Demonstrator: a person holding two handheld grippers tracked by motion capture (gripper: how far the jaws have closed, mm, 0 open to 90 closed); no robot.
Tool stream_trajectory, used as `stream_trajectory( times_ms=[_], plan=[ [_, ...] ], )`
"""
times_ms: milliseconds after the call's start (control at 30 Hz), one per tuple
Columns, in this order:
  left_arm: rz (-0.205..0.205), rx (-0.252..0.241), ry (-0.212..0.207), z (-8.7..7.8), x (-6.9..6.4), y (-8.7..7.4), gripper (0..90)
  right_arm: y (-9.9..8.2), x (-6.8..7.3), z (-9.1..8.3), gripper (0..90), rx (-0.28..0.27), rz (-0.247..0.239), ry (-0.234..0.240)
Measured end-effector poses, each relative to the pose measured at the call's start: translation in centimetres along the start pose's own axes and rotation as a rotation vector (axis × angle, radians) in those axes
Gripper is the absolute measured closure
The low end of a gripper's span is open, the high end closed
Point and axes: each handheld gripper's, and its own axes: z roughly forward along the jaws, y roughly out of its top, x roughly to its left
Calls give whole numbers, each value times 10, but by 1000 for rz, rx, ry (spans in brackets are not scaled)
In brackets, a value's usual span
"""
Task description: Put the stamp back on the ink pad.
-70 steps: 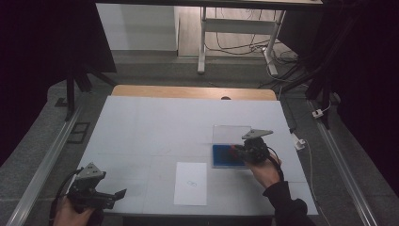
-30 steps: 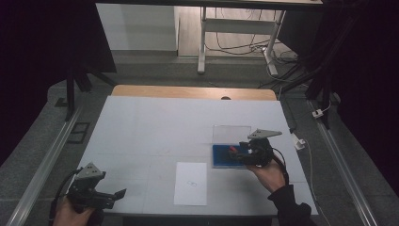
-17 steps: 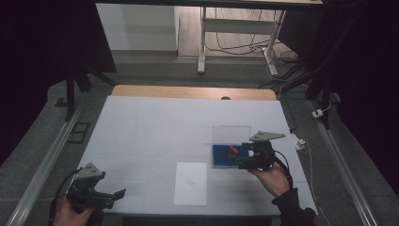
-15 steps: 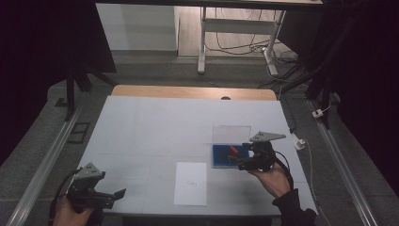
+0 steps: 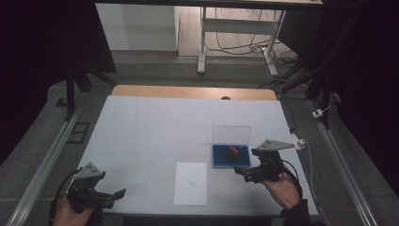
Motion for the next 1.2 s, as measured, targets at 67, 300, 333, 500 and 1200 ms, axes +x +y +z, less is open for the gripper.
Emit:
stream_trajectory(
  times_ms=[67, 300, 333, 500, 1200],
  plan=[
    [-1, 0, 0, 0, 0, 0, 6, -4, 1, -5, 0, -3, -7, -16],
    [-2, 0, 0, 0, 0, 0, 5, -19, 1, -25, 0, -19, 9, -49],
    [-2, 0, 0, 0, 0, 0, 5, -21, 1, -28, 0, -20, 12, -57],
    [-4, -1, -2, 0, 1, 0, 5, -31, 1, -41, 0, -24, 28, -96],
    [-7, -9, -11, -1, 2, -1, 2, -75, 2, -77, 0, 25, 126, -220]
  ],
)
